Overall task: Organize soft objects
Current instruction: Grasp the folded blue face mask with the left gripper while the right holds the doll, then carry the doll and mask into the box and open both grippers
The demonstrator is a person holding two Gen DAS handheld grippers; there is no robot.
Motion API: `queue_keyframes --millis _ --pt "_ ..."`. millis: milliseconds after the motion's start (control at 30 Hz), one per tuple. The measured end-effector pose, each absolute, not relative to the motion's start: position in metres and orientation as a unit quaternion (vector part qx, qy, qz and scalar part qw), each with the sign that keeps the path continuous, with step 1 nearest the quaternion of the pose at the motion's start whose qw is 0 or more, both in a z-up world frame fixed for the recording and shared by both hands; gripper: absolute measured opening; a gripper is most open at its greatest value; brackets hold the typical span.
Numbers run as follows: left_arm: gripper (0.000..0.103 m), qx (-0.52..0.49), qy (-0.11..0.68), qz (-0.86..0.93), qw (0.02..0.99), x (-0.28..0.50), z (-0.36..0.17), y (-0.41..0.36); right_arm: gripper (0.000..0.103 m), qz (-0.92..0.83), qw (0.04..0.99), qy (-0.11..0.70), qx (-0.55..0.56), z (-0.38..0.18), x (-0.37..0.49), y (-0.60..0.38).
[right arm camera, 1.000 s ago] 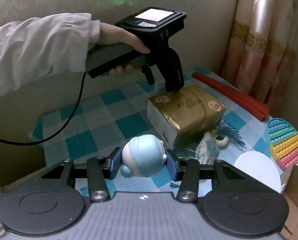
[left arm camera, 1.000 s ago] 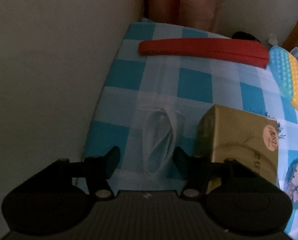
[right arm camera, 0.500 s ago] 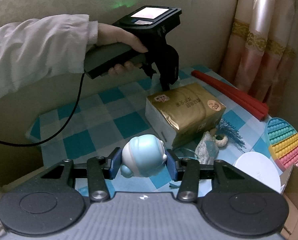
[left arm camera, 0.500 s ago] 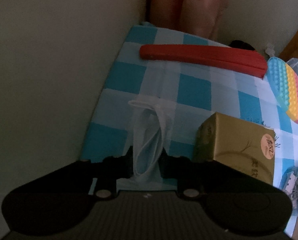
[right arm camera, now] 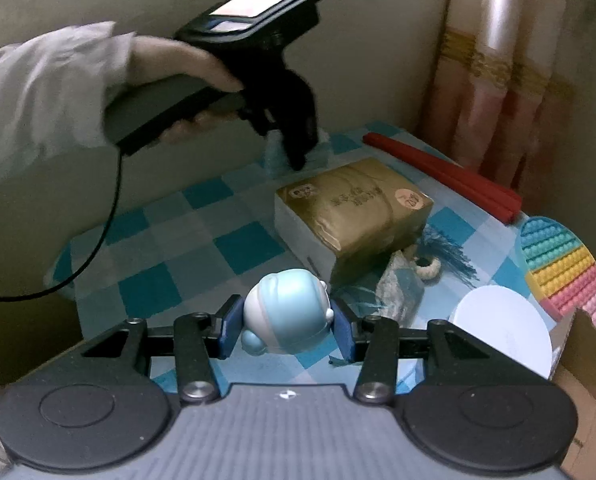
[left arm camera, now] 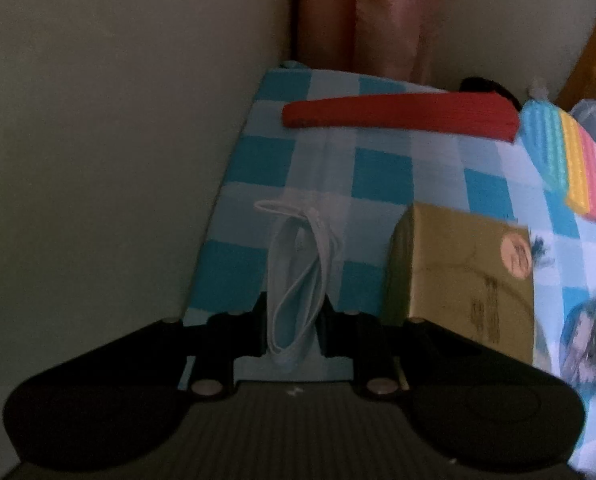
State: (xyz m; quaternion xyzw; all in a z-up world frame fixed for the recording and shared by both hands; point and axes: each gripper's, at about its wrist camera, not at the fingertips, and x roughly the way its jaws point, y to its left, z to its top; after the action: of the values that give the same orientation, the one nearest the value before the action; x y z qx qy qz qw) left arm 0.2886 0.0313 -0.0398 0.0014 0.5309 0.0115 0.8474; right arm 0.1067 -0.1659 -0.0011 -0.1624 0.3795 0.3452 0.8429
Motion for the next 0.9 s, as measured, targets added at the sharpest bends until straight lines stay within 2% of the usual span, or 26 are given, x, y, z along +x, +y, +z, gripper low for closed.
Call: queue_keyframes --millis 533,900 --pt "0.021 0.037 0.531 -0.031 0.846 0.181 -0.035 0.011 0.052 0.313 0.842 0.419 -0.131 0.007 0.068 -0.188" --pt "0.021 0.040 0.520 -0.122 0.845 0.135 -0.015 -0.035 0.052 0.235 0.877 0.403 -0.117 0.031 0.054 -0.250"
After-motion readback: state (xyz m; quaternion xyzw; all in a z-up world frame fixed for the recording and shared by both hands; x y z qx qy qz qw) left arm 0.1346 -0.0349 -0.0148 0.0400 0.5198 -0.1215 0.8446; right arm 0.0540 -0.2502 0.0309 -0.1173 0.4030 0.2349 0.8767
